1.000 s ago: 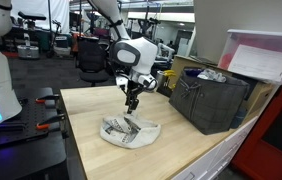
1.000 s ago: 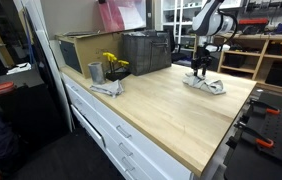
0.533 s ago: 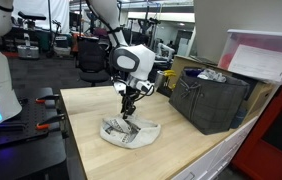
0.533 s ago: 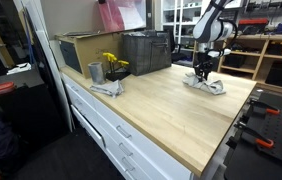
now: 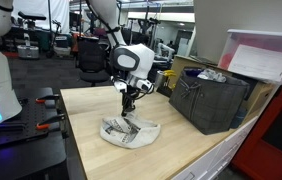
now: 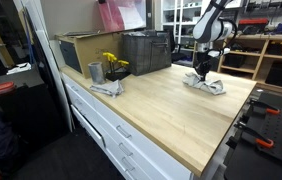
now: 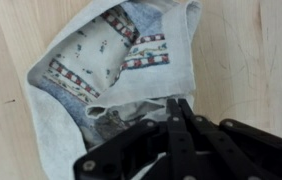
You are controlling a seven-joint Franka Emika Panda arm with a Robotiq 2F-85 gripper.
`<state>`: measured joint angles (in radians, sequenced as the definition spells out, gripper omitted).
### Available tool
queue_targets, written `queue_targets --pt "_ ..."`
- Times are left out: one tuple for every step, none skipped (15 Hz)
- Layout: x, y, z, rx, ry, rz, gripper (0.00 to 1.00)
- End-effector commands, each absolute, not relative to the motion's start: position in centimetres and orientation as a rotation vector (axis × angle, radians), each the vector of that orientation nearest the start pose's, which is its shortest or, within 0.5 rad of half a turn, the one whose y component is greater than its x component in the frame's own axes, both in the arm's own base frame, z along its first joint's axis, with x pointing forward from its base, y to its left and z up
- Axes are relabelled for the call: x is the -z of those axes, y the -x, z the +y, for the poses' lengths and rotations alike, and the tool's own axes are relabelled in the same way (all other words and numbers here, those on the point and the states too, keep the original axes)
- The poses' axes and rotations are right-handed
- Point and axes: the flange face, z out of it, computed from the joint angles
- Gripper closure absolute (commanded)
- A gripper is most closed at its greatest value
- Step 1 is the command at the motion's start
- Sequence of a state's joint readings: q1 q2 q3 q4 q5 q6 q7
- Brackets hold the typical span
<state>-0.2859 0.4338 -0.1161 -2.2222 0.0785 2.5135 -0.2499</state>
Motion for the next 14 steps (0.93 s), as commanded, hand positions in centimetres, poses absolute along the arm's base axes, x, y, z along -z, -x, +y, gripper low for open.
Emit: queue_targets --pt "-19.5 -48.6 -19.5 -0.140 3.093 0.302 0.99" --pt "-20.2 -49.0 -19.0 -0.118 3.087 0.302 0.99" --pt "-20.8 -49.5 -18.6 -0.095 3.089 0.310 0.99" --pt "-21.7 -50.1 -18.3 -0.072 3.075 0.333 0.99" --pt "-22.4 -50.7 -18.0 -0.040 3.075 0.352 0.99" --pt "-23.1 -51.7 -17.5 -0.016 3.075 0.357 0.99" --pt "-23.9 -52.6 -16.8 0.013 3.083 0.353 0.99" --pt "-24.7 -53.6 -16.0 0.031 3.082 0.341 0.99" --pt "-25.2 -54.5 -15.2 0.050 3.087 0.325 0.99" --pt "-25.6 -55.5 -14.2 0.060 3.090 0.300 0.99" --pt "-25.8 -56.3 -13.1 0.063 3.081 0.274 0.99" --pt "-26.0 -56.9 -11.6 0.066 3.073 0.235 0.99" --pt "-26.2 -57.3 -10.3 0.070 3.061 0.193 0.99" --pt "-25.9 -57.5 -8.1 0.053 3.047 0.147 0.99"
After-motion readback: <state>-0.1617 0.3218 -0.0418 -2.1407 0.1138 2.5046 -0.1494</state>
